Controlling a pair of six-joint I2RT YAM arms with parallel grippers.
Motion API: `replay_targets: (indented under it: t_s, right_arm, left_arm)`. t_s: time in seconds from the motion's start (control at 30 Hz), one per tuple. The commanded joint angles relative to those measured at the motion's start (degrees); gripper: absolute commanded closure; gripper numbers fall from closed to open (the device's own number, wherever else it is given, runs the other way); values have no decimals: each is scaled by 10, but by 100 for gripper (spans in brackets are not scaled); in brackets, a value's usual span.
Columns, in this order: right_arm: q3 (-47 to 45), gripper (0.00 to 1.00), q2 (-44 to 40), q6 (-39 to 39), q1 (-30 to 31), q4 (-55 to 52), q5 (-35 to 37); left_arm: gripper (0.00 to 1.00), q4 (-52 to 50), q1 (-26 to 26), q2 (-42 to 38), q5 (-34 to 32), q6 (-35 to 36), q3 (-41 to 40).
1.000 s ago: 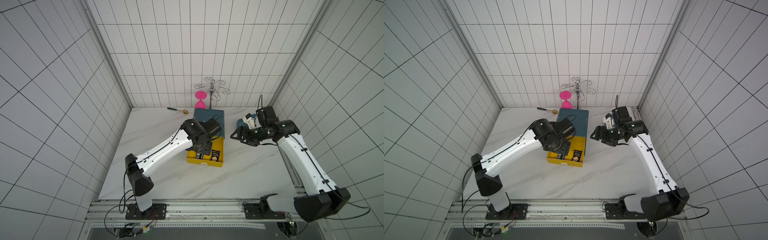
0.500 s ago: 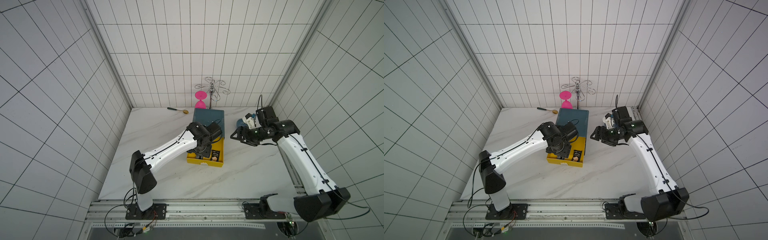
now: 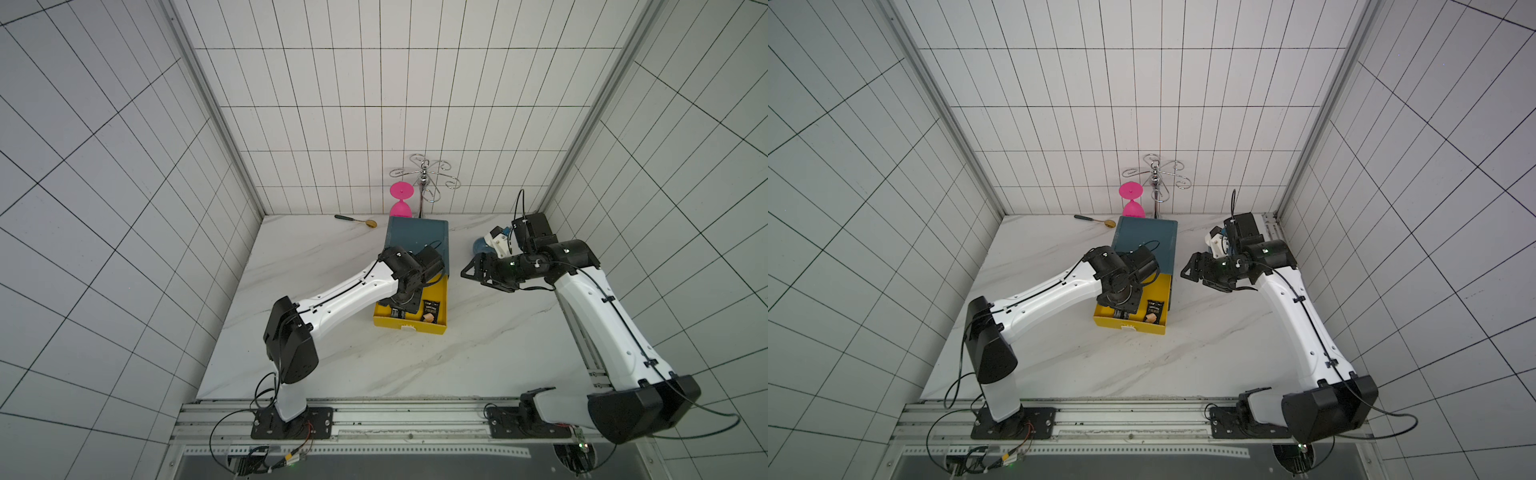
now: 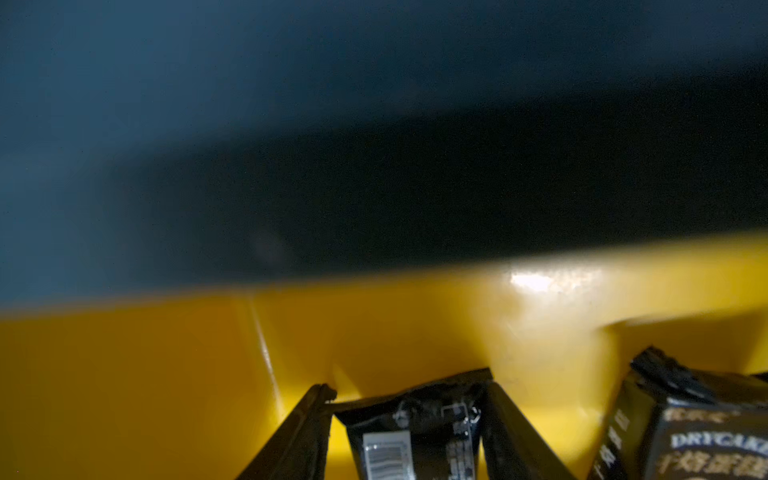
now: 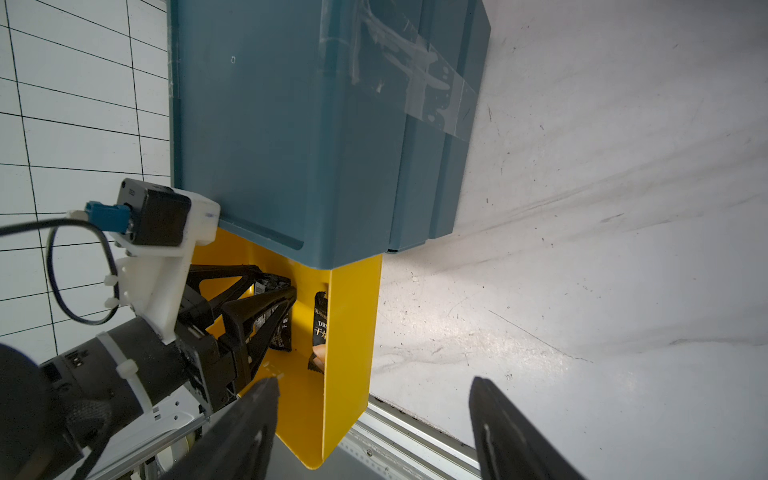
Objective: Take the cookies out of the drawer
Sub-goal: Pick up the cookie from the drawer, then place the cookie at the center of the board.
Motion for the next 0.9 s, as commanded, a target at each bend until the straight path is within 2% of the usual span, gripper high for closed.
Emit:
replay_targets:
  t_s: [0.0, 0.23, 0.87]
  right_arm:
    - [8, 25, -3, -8, 4, -8, 2]
    - [4, 26, -7, -2, 4, -3, 3]
    - [1, 26, -12, -1, 4, 0, 13]
  left_arm:
    - [49, 18, 5, 5, -3, 9, -12]
    - [59, 21, 10, -14, -5, 13, -1]
    - [64, -32, 12, -75, -25, 20, 135]
